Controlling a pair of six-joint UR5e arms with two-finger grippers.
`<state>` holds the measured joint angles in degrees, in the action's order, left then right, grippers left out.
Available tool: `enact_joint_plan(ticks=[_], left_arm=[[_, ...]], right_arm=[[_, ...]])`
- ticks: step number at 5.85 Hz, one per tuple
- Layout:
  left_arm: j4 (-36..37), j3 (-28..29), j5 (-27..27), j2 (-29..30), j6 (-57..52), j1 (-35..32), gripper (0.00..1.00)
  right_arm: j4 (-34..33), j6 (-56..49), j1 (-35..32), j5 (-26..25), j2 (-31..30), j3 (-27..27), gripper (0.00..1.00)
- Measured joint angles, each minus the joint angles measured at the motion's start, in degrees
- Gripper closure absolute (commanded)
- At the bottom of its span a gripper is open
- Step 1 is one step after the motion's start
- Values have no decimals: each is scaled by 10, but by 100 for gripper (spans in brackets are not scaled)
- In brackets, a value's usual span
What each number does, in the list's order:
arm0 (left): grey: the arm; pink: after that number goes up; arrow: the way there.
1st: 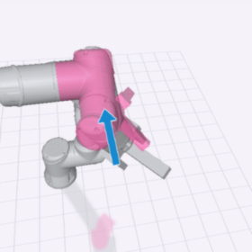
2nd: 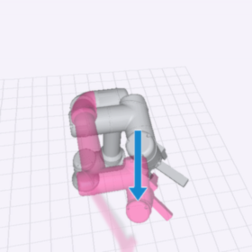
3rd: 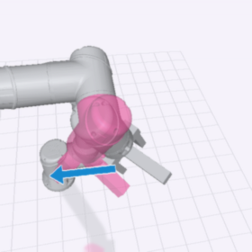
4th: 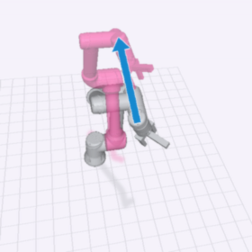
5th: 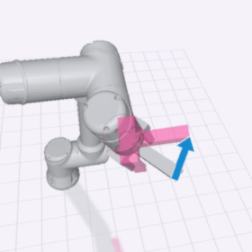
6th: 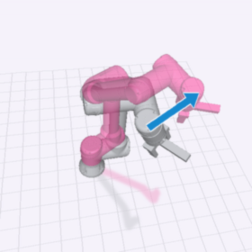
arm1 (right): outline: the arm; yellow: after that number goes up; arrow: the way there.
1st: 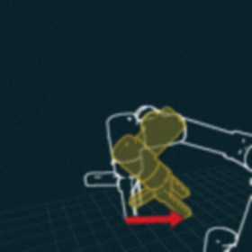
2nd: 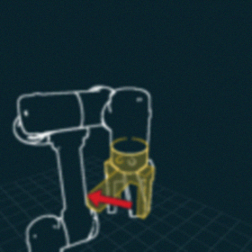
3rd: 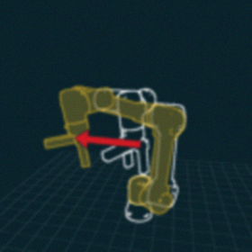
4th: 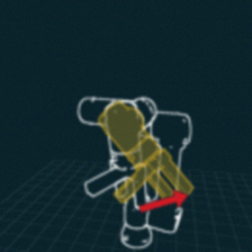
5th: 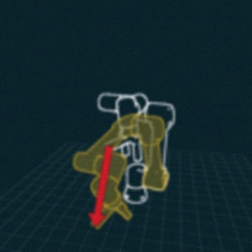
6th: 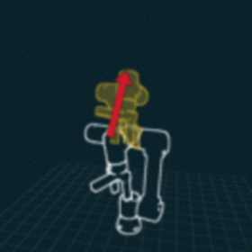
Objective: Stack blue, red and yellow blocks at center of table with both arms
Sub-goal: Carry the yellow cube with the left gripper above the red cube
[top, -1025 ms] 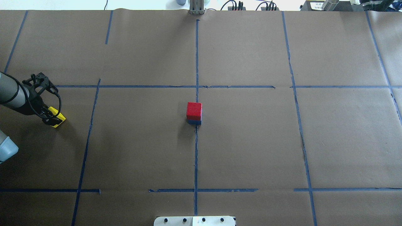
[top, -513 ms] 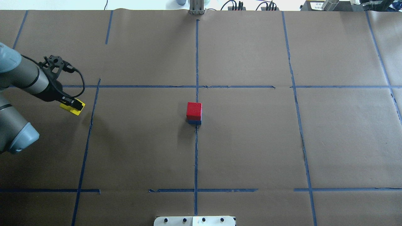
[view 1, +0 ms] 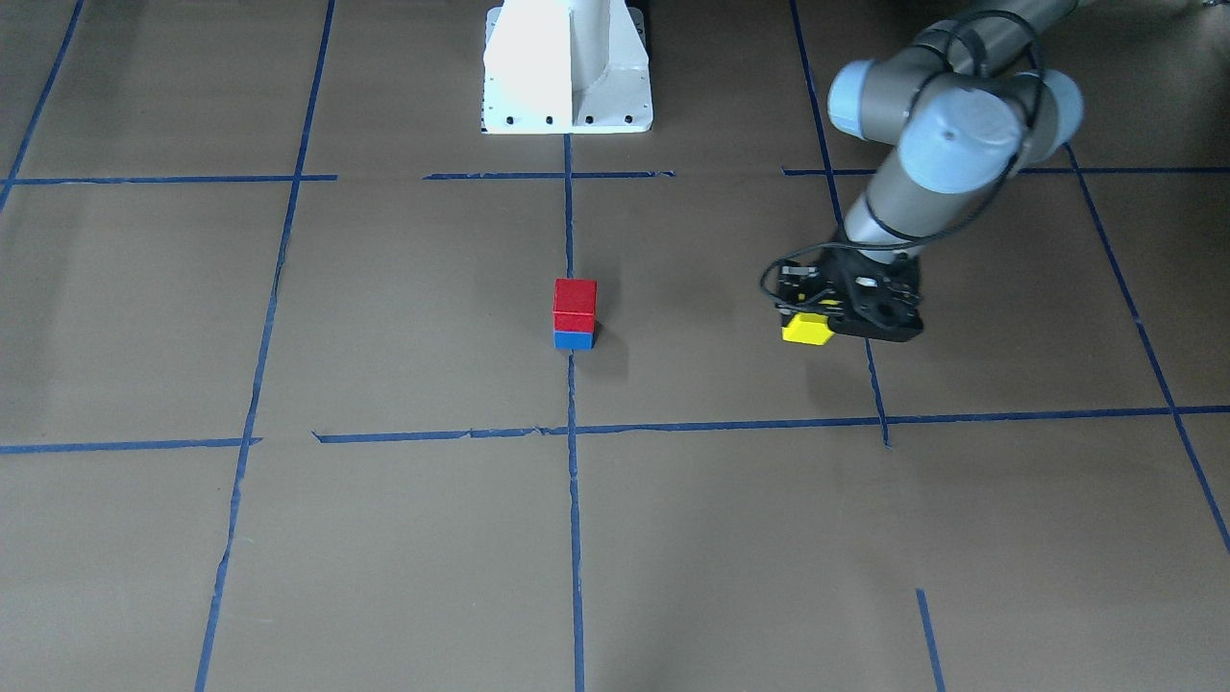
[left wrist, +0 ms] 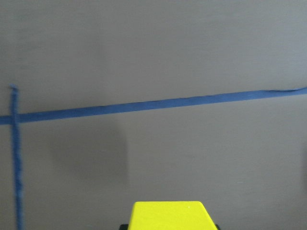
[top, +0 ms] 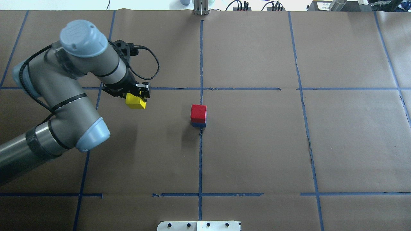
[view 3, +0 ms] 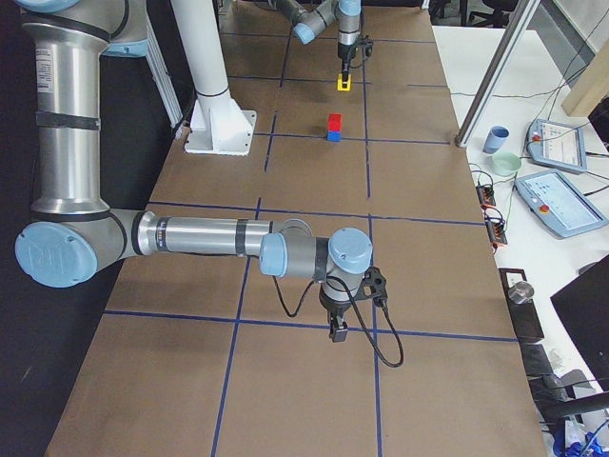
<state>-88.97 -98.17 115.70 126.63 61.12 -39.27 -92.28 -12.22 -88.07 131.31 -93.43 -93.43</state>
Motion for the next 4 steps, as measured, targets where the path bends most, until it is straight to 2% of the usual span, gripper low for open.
enact_joint_plan(ticks=[2, 4], left_arm=[[70, 26, -51, 108, 66, 56, 92], [92, 83, -74, 171, 73, 75, 92]], right_arm=[[0, 0, 0, 0, 0, 0, 0], [0, 0, 0, 0, 0, 0, 0]])
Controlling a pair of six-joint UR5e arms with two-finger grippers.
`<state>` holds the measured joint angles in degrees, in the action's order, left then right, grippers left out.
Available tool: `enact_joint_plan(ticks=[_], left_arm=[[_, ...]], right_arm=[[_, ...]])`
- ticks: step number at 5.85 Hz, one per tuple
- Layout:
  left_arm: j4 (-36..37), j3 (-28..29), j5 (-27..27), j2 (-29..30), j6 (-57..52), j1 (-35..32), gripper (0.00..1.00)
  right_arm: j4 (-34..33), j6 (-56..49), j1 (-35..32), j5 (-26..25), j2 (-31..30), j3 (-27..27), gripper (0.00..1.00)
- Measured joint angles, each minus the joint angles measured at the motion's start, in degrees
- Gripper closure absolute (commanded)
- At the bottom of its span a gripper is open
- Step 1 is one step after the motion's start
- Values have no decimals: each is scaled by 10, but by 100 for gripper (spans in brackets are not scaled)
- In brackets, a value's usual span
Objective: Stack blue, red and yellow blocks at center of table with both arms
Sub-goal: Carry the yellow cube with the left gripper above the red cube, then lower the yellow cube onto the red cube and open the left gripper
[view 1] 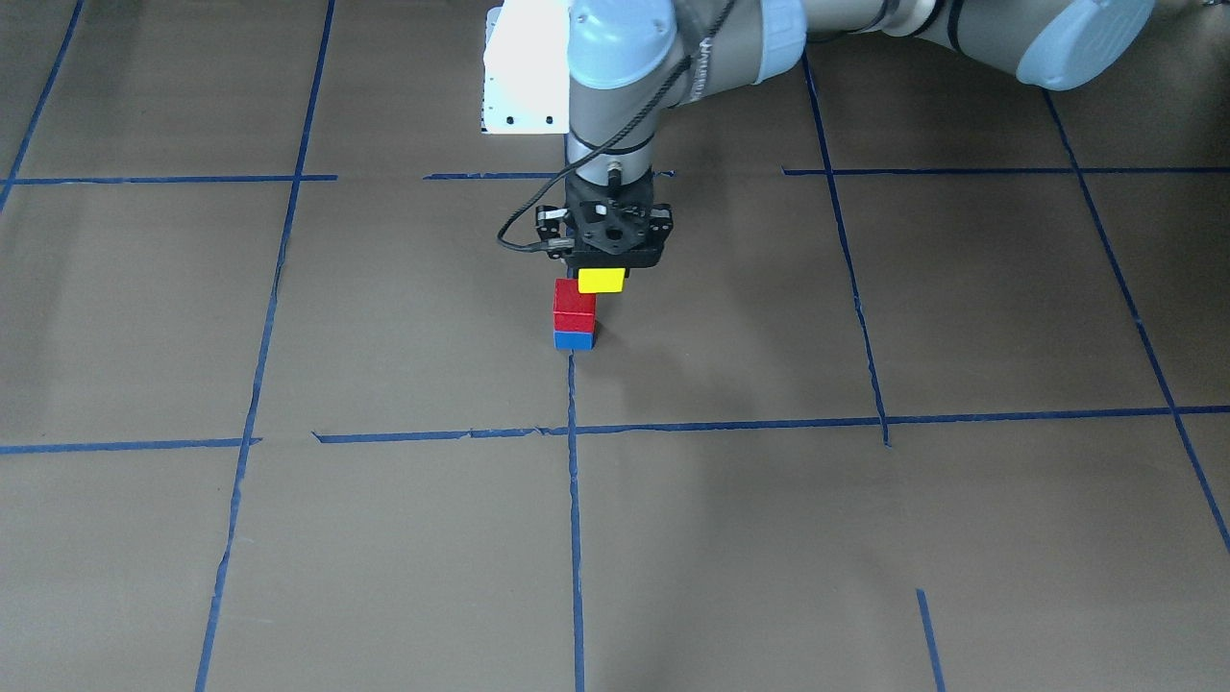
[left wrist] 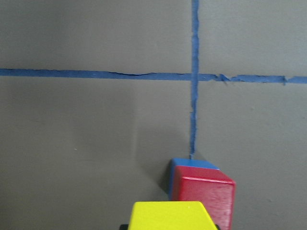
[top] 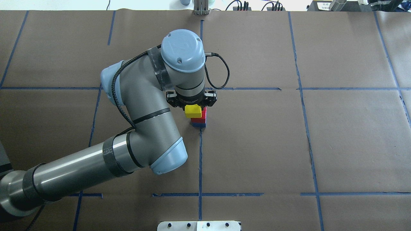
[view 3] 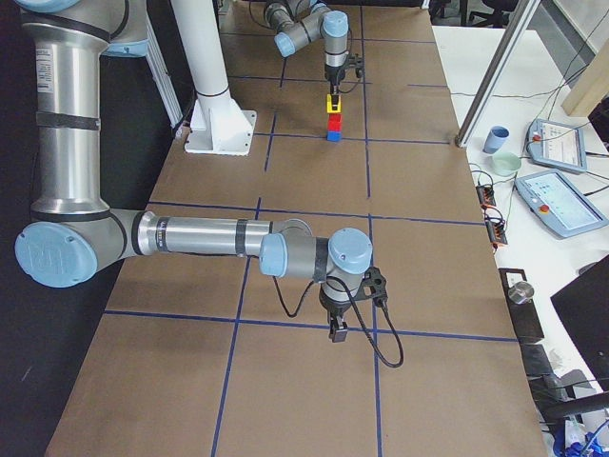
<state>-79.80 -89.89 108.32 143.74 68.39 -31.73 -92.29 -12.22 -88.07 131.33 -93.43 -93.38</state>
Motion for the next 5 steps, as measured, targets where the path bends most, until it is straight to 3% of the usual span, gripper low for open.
enact_joint_plan(ticks=[3, 5], left_arm=[[-4, 29, -2, 13, -13, 4, 86], [-10, 33, 0, 13, -22, 4, 75]], right_arm=[[0, 0, 0, 0, 0, 0, 0], [0, 0, 0, 0, 0, 1, 0]])
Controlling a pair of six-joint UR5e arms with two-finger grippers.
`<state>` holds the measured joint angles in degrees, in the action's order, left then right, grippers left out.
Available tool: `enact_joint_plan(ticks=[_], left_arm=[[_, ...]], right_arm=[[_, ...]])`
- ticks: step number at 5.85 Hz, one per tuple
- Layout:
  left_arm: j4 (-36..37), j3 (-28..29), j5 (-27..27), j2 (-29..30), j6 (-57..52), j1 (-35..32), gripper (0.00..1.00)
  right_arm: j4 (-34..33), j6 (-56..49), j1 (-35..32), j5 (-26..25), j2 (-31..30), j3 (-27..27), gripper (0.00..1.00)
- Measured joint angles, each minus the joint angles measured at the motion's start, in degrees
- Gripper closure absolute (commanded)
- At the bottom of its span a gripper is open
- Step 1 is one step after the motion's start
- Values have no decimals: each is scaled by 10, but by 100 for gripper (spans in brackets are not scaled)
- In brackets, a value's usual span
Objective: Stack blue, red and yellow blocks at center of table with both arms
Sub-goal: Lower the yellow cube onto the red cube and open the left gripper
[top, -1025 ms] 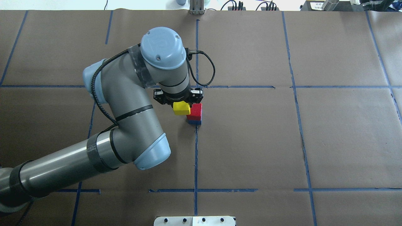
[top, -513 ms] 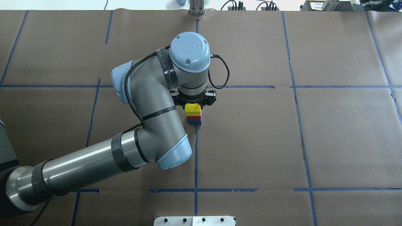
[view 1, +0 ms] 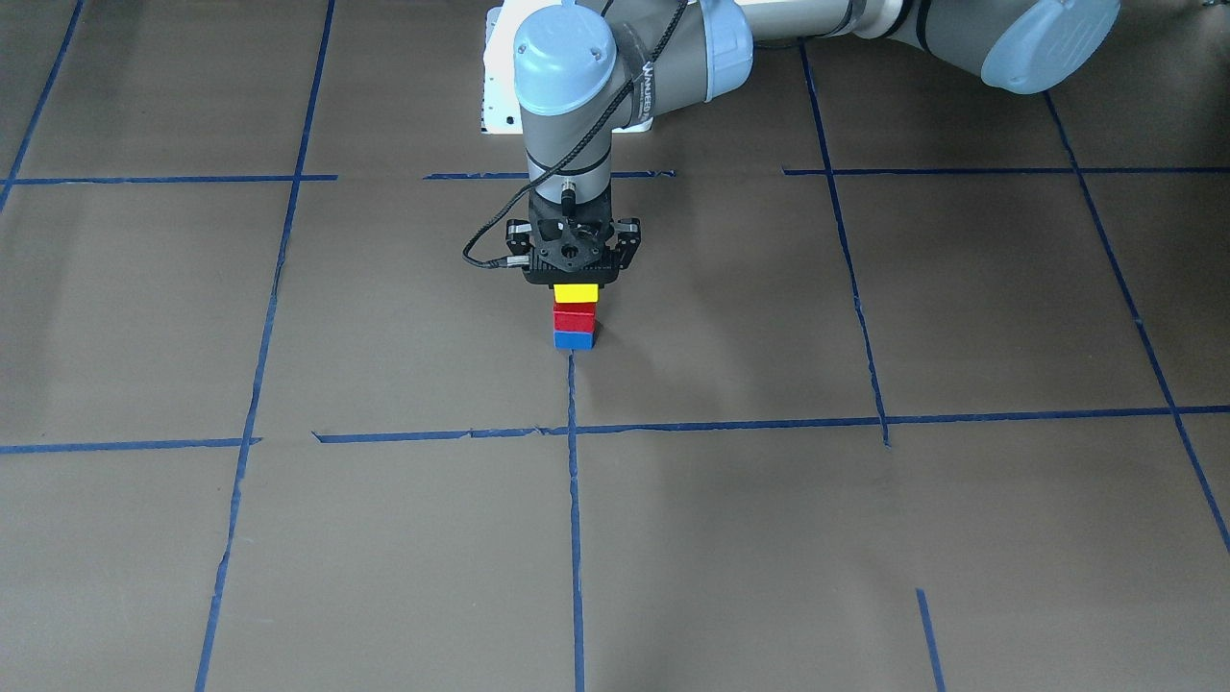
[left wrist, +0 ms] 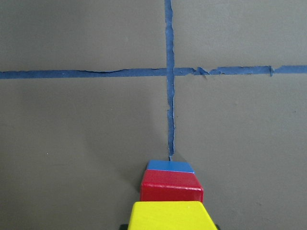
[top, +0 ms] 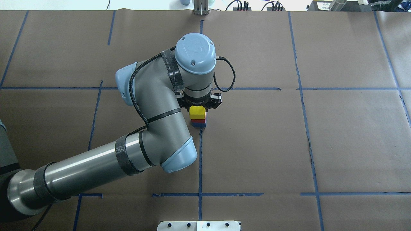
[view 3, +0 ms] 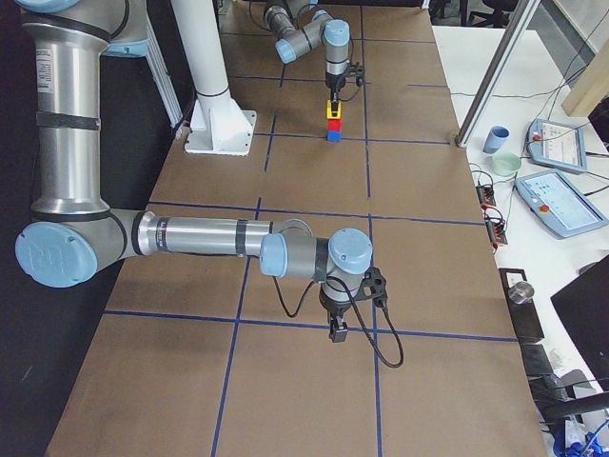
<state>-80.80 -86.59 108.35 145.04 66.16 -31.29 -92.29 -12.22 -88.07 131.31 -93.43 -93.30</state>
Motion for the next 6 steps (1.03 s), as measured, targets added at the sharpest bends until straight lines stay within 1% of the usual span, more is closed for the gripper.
enact_joint_plan(ticks=[1, 2, 3, 4, 5, 6], left_arm=[[-10, 7, 0, 0, -1, 0, 74], [-18, 12, 0, 0, -1, -1, 67], [-21, 15, 0, 0, -1, -1, 58], [-21, 16, 0, 0, -1, -1, 42], [-22, 17, 0, 0, -1, -1, 17], [-22, 17, 0, -1, -1, -1, 1]], right_arm=[[0, 0, 0, 0, 0, 1, 0], [0, 0, 0, 0, 0, 1, 0], [0, 0, 0, 0, 0, 2, 0], [0, 0, 0, 0, 0, 2, 0], [0, 0, 0, 0, 0, 2, 0], [0, 0, 0, 0, 0, 2, 0]])
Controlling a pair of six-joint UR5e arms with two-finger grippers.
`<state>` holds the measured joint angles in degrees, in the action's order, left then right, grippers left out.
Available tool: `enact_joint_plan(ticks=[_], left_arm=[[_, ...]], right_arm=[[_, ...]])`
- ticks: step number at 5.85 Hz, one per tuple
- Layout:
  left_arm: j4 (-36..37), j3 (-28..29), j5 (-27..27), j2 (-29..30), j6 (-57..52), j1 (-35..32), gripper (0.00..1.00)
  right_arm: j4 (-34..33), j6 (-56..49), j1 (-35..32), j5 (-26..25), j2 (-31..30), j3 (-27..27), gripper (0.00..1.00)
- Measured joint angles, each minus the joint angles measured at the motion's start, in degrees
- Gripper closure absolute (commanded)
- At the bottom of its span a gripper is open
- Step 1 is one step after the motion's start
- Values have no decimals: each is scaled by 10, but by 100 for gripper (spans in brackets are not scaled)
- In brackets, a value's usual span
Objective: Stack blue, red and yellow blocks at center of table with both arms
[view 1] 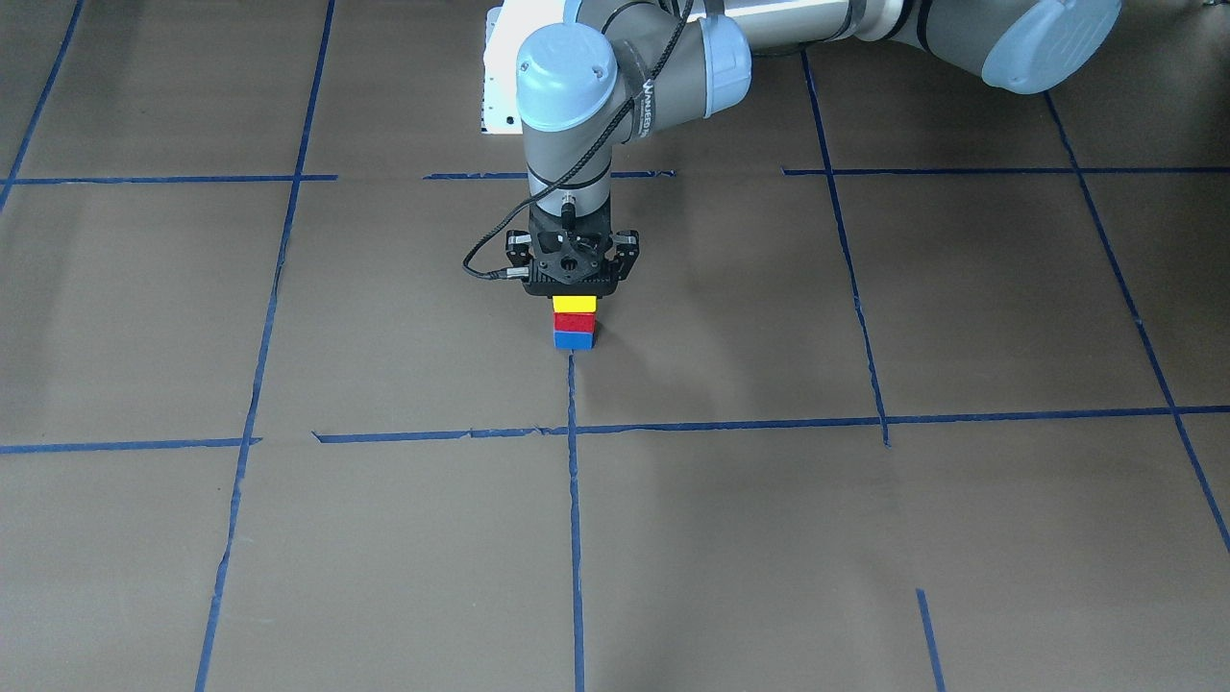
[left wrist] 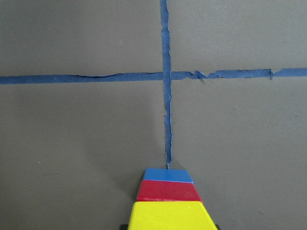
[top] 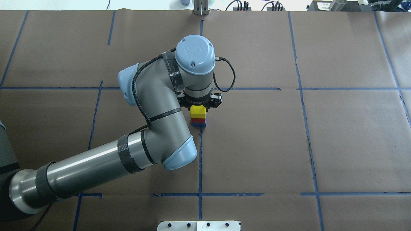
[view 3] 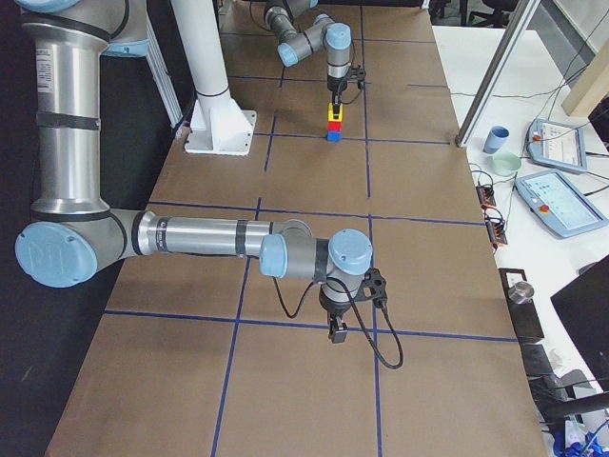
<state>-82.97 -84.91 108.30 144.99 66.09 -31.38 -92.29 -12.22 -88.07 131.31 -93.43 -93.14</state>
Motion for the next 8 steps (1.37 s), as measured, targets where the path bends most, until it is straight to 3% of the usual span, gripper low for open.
enact_joint_plan(ticks=[3, 5, 7, 8], left_arm=[[0, -3, 0, 0, 0, 0, 0], [7, -34, 1, -1, -4, -10, 0], [38, -108, 16, -44, -41, -37, 0], [49, -166, 26, -105, -71, -57, 0]], right_arm=[[0, 0, 0, 0, 0, 0, 0], [0, 0, 0, 0, 0, 1, 0], [0, 0, 0, 0, 0, 0, 0], [0, 0, 0, 0, 0, 1, 0]])
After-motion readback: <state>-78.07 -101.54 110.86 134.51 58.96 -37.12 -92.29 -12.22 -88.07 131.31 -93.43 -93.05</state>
